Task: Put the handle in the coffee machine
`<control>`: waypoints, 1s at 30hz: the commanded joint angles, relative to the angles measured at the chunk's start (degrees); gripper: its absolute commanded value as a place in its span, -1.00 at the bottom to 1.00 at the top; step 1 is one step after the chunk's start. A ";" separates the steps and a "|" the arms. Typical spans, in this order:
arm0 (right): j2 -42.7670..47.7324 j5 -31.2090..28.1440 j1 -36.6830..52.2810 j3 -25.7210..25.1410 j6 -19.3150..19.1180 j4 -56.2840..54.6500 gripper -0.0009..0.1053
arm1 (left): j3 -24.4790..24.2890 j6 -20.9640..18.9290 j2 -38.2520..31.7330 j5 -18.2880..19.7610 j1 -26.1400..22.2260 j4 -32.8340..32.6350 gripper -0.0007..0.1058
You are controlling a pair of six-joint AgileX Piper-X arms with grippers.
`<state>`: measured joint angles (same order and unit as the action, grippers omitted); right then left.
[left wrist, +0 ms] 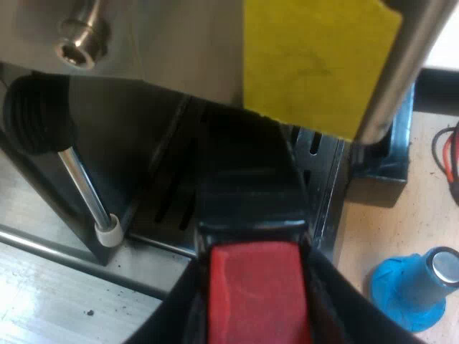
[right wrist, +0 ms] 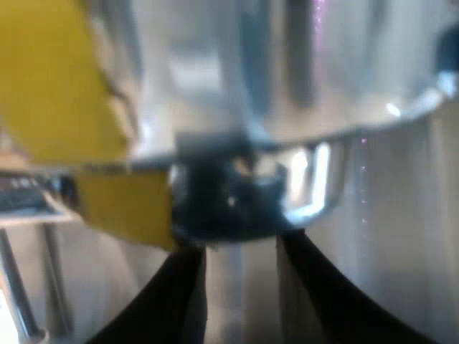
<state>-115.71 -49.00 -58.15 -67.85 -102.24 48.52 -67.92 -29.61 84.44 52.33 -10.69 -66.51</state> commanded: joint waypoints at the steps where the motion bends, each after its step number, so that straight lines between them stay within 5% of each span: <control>1: 0.05 -0.09 0.49 -1.18 -0.86 0.94 -0.40 | -1.94 1.59 -1.93 12.81 0.06 -0.69 -0.98; 17: 0.05 -1.31 0.88 -1.65 -7.21 10.80 -0.55 | -1.94 1.59 -1.93 12.81 0.06 -0.69 -0.98; 25: 0.05 -1.33 0.88 -2.53 -7.21 11.33 -0.60 | -1.94 1.59 -1.93 6.62 0.06 -0.69 -0.97; 27: 0.05 -1.33 0.88 -2.62 -7.21 11.33 -0.60 | -1.94 1.71 -1.93 6.03 0.06 -0.69 -0.88; 30: 0.05 -1.33 0.88 -2.84 -7.21 11.33 -0.60 | -1.94 2.04 -1.93 5.95 0.06 -0.69 -0.39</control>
<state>-117.04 -49.68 -57.73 -69.05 -108.47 55.79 -68.25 -28.76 84.44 51.18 -10.69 -66.71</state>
